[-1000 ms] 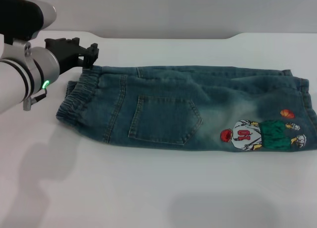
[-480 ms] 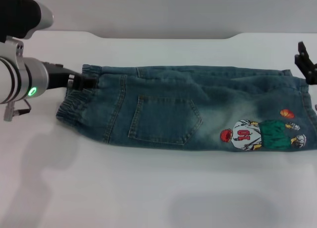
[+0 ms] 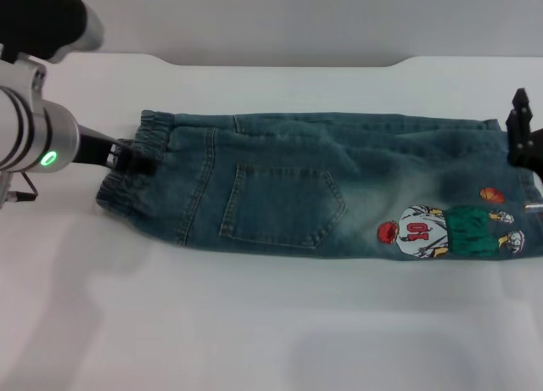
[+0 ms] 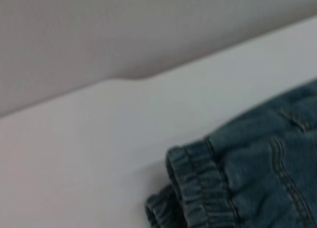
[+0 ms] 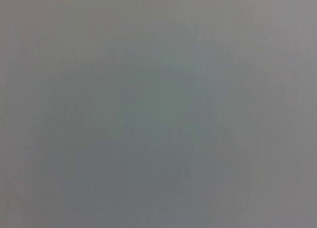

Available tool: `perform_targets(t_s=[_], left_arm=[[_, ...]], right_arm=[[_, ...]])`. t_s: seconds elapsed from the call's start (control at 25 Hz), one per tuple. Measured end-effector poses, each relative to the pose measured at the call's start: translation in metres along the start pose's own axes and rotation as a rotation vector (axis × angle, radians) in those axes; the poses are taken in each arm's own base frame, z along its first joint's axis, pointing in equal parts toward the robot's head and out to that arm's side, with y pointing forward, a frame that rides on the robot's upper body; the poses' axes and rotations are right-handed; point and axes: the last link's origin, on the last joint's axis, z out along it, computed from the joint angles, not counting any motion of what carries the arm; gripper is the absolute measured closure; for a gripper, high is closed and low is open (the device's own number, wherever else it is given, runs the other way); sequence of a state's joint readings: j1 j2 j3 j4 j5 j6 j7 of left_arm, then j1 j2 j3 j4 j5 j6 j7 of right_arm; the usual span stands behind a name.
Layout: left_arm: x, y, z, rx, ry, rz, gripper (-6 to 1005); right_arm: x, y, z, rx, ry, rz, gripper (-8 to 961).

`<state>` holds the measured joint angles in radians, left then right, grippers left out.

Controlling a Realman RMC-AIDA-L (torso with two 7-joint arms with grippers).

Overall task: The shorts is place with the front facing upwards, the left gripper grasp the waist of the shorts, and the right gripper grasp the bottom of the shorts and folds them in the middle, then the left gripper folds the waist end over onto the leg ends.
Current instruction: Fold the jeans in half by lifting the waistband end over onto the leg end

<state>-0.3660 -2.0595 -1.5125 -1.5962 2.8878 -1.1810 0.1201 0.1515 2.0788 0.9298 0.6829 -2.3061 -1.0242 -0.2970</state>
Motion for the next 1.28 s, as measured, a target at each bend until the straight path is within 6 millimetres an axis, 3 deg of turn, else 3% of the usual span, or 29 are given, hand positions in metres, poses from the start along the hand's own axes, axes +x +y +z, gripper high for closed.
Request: perform_targets(t_s=[0.32,0.52,0.76,1.0,1.28], left_arm=[[-0.002,0.008,0.01,-0.023,-0.143,0.045,173],[-0.005,0.008,0.015,-0.025,-0.166,0.048,178],[-0.003,0.007,0.025,-0.022,-0.162,0.053,184],[-0.002,0.007,0.033,-0.02,-0.159,0.055,190],[-0.007,0.002,0.039,-0.013,-0.169,0.039,197]], right_arm=[[0.013,0.002,-0.004,-0.037,0.047,0.097,594],[0.015,0.007,-0.008,-0.061,0.059,0.095,831],[0.017,0.021,-0.013,-0.122,0.07,0.096,955],[0.019,0.034,-0.019,-0.176,0.081,0.094,955],[0.02,0.034,-0.022,-0.179,0.087,0.096,955]])
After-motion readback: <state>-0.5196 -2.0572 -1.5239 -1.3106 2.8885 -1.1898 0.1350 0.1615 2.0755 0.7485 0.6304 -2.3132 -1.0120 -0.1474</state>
